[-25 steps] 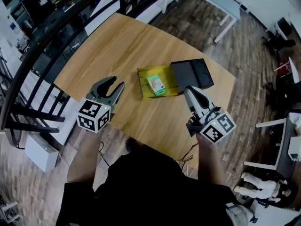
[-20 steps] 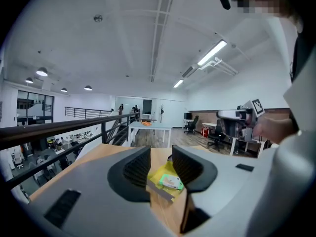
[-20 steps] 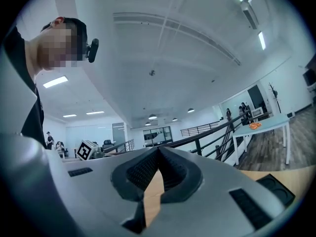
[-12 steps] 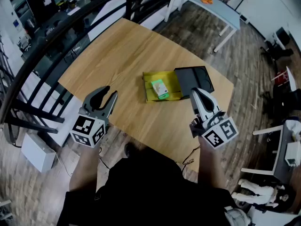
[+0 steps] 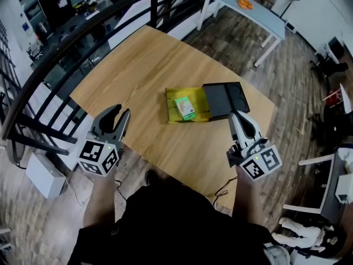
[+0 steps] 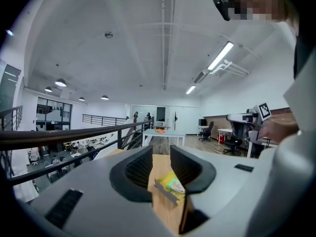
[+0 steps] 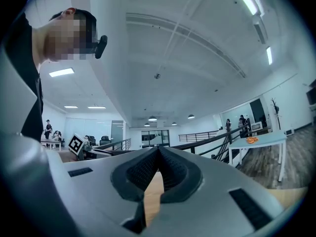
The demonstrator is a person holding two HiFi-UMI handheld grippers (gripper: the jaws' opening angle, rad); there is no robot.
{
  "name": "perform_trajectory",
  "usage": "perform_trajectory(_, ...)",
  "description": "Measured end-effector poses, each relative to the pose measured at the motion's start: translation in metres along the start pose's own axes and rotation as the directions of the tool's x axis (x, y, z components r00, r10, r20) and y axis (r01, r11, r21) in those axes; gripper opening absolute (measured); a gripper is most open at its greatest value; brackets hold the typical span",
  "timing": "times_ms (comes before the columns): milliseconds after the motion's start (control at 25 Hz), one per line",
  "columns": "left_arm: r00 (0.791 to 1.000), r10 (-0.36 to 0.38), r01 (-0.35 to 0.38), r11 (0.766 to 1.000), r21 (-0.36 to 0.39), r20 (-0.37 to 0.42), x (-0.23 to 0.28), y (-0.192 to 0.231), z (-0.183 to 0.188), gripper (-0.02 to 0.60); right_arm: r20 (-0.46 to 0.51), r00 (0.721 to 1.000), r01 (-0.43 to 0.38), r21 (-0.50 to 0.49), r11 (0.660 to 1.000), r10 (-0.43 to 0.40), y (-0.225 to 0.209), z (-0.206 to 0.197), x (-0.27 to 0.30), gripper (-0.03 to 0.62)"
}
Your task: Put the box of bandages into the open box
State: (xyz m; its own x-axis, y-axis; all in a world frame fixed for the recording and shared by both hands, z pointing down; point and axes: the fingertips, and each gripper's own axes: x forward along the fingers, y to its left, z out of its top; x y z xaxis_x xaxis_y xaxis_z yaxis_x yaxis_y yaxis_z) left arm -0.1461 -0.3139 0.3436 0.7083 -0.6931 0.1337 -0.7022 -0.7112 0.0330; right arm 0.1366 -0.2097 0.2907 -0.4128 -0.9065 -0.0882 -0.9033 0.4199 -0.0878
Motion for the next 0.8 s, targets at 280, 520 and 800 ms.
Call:
perform_trajectory(280, 1.0, 0.028, -0.028, 0.999, -0.017, 0.004, 0.019, 0.003, 0.0, 0.1, 0.042, 0.999, -0.029, -0.005, 1.0, 0.029, -0.009, 0.005, 0.014, 0.035)
perform_trajectory(520, 1.0, 0.031, -0.031, 0.999, -0.008, 0.006, 0.024, 0.002, 0.005, 0.087, 0.067, 0.998, -0.014, 0.01, 1.0, 0.013, -0.015, 0.008, 0.016, 0.035)
perform_trajectory(800, 1.0, 0.02, -0.02, 1.0, -0.005, 0.001, 0.024, -0.003, 0.007, 0.081, 0.053, 0.999, -0.014, 0.014, 1.0, 0.013, -0.014, 0.007, 0.012, 0.035)
